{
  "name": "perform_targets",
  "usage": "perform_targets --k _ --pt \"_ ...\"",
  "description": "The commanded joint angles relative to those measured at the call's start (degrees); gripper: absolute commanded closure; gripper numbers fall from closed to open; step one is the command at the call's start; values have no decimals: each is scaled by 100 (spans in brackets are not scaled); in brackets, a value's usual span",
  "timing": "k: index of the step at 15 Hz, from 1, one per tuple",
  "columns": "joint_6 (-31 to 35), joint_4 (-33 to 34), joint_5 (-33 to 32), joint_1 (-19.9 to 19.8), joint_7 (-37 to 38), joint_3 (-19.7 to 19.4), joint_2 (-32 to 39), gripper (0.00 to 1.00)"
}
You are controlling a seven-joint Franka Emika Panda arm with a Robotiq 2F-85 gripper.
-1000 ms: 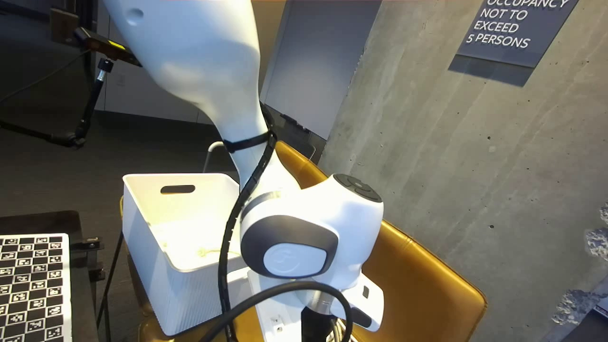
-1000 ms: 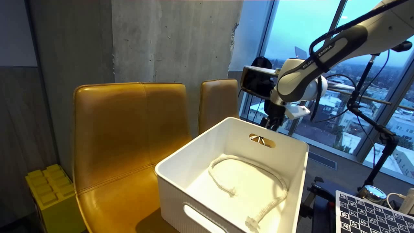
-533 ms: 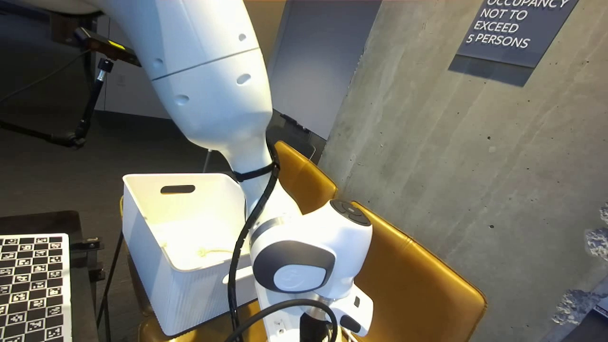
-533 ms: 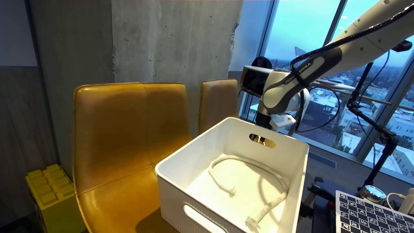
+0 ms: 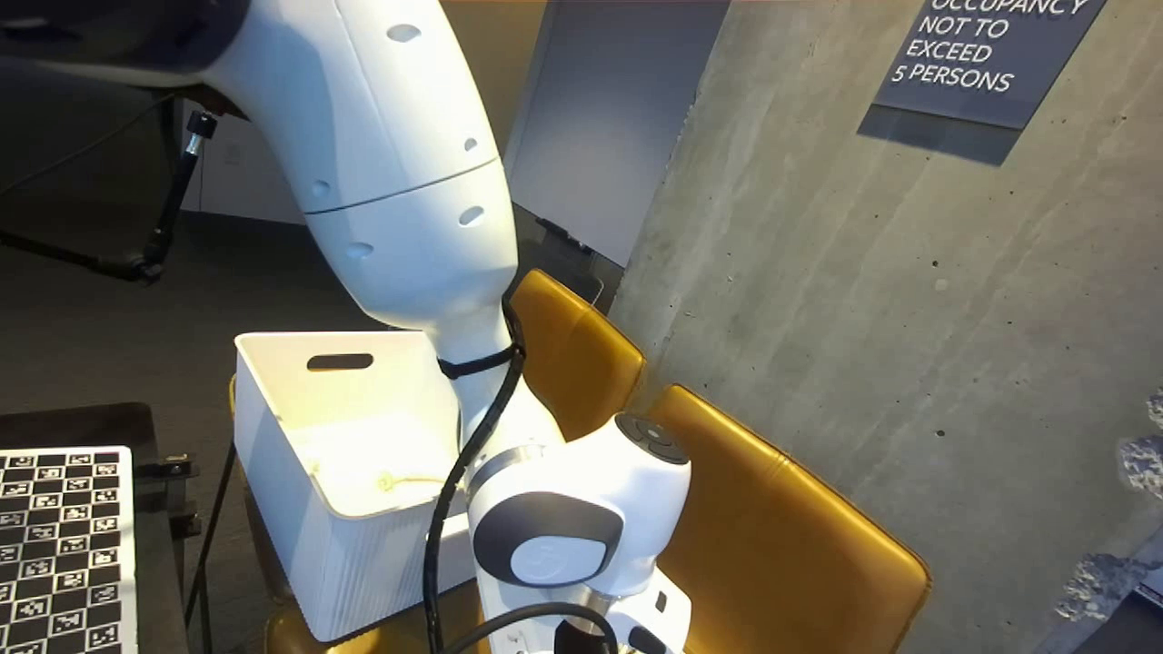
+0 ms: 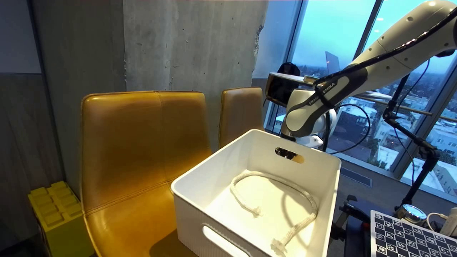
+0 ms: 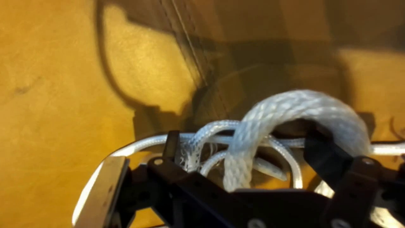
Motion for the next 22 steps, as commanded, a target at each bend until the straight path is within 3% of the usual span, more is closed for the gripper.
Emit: perform_targets --k 1,8,16,20,21,22 --pt "413 -584 -166 266 168 -30 -227 0" --pt "804 -984 -323 552 283 -169 -347 0" --pt "411 -1310 -394 953 699 -399 -892 0" --pt "173 -1204 -399 945 771 -436 -876 0" --pt "116 -1153 -395 925 789 -444 -840 6" --pt "62 -1121 -393 914 813 -450 -817 19"
